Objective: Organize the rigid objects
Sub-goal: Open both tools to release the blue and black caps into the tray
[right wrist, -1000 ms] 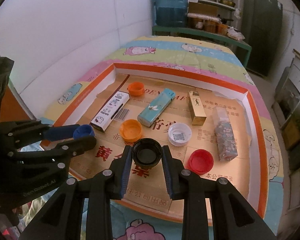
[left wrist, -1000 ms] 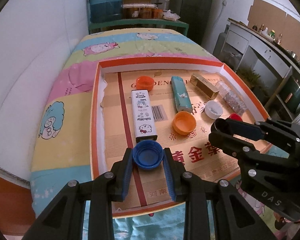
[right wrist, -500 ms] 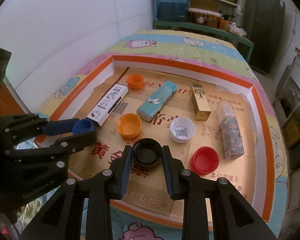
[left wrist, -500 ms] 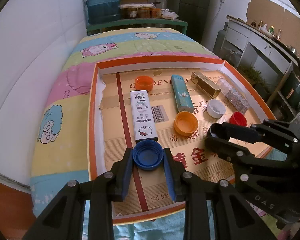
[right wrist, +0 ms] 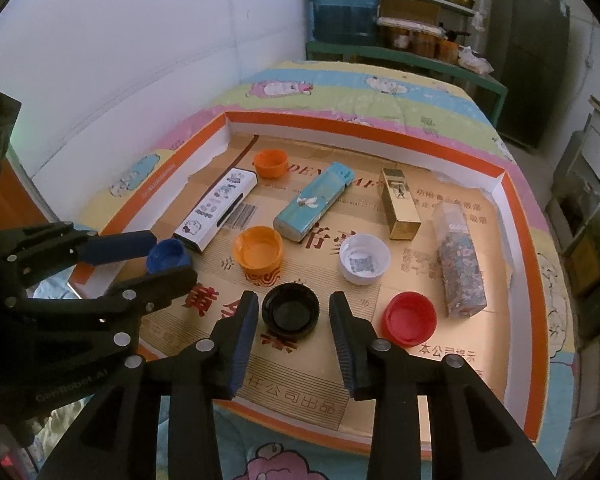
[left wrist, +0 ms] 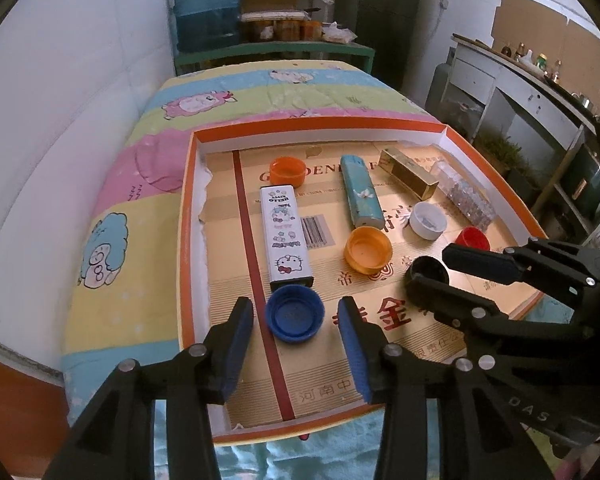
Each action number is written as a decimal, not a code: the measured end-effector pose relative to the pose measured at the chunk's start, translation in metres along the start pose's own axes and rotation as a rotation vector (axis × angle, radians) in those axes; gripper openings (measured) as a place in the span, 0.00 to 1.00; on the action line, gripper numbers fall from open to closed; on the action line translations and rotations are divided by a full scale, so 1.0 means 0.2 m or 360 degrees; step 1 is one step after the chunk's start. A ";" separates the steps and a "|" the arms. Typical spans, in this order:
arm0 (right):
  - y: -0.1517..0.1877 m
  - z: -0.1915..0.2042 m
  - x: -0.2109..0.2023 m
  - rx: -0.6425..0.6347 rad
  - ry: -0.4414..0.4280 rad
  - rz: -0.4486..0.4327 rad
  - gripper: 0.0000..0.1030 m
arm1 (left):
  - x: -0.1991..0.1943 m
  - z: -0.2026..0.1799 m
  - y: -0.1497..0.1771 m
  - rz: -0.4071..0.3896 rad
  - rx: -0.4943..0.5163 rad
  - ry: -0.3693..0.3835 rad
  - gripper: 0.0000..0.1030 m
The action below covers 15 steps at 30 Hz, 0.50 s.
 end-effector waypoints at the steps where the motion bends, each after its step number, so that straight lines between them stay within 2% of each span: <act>1: 0.00 0.00 -0.01 0.0003 0.0001 -0.0002 0.38 | 0.00 0.00 0.00 -0.0004 -0.0007 0.0003 0.43; 5: 0.01 -0.01 -0.02 0.0016 0.0003 -0.0007 0.38 | -0.02 0.01 0.00 -0.0015 -0.0017 0.0013 0.47; 8: 0.01 -0.02 -0.04 0.0029 0.0023 -0.0013 0.46 | -0.03 0.01 0.00 -0.0025 -0.0019 0.0012 0.52; 11: 0.01 -0.03 -0.06 0.0054 0.0023 -0.0028 0.47 | -0.05 0.02 0.02 -0.0031 -0.0032 0.0026 0.56; 14: 0.02 -0.05 -0.08 0.0071 0.0049 -0.0041 0.59 | -0.07 0.02 0.02 -0.0051 -0.0044 0.0030 0.57; 15: 0.02 -0.06 -0.09 0.0082 0.0057 -0.0044 0.59 | -0.08 0.02 0.02 -0.0059 -0.0049 0.0033 0.57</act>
Point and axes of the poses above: each gripper's, at about its wrist camera, not at the fingertips, and x roughly the way its jaws point, z to its left, y to its underside, the point moved 1 cm from there along x, roughly the way its jaws point
